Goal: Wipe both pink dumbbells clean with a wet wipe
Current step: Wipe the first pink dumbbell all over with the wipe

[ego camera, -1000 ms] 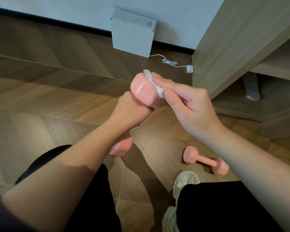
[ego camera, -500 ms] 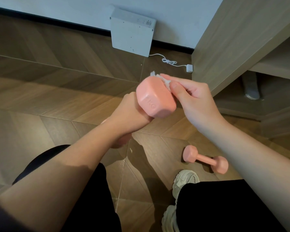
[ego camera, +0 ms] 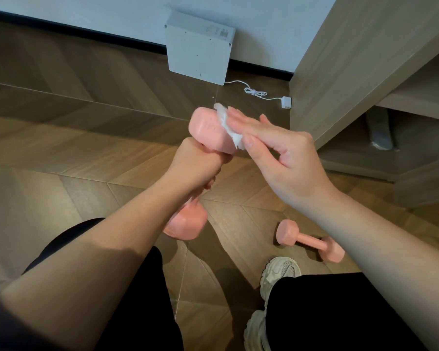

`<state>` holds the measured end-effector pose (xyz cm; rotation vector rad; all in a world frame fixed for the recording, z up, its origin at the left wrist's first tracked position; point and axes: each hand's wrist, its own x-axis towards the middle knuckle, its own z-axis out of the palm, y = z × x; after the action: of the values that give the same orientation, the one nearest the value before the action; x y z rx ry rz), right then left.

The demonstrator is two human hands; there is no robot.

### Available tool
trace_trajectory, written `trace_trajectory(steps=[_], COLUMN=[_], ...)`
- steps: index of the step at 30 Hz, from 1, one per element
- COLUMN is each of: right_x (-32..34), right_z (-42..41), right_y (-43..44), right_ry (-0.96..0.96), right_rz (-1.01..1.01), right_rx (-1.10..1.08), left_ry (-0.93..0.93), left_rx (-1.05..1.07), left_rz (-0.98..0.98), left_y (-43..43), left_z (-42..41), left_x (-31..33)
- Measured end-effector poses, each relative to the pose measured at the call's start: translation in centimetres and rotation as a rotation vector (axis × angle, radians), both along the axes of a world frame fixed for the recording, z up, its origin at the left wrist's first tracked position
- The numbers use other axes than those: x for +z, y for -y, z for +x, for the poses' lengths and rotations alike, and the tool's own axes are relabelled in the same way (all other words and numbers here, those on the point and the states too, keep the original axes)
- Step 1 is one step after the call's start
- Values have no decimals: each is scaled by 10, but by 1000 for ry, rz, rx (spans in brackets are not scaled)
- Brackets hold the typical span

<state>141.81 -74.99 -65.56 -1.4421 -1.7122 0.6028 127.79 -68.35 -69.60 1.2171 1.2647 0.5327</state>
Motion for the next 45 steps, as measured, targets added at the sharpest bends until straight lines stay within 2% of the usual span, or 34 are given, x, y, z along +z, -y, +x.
trace_trajectory(steps=[2, 5, 10, 15, 20, 24, 28, 32, 36, 38, 41, 43, 45], right_x=[-2, -4, 2, 9, 6, 6, 4, 2, 1, 0, 0, 0, -1], right_z=[2, 4, 7, 9, 9, 6, 3, 3, 4, 5, 9, 11, 13], right_y=[0, -1, -5, -7, -5, -3, 1, 3, 3, 2, 1, 0, -1], right_ry=[0, -38, -138, -213, -165, -149, -148, -142, -114, -110, -96, -90, -88], right_rz=[1, -31, -106, -180, -187, -138, -113, -83, -66, -63, -86, -140, -200], right_rx=[-24, -77, -167, -185, -164, -118, -59, -37, -59, -79, -121, -147, -169], left_ry=[80, 131, 71, -25, -260, -374, -388, -215, -70, -68, -118, -255, -410], left_rx=[27, 44, -66, -243, -398, -479, -431, -244, -114, -118, -222, -342, -445], left_rz=[-27, 32, 247, 466, 675, 640, 559, 342, 236, 255, 428, 569, 619], left_y=[1, 1, -1, -2, 2, 0, -1, -3, 2, 1, -2, -3, -3], left_z=[-1, -1, -3, -4, -1, 1, 2, 0, -3, -3, -3, -4, -6], left_x=[1, 2, 3, -1, 2, 5, 5, 2, 0, 0, -1, -2, -1])
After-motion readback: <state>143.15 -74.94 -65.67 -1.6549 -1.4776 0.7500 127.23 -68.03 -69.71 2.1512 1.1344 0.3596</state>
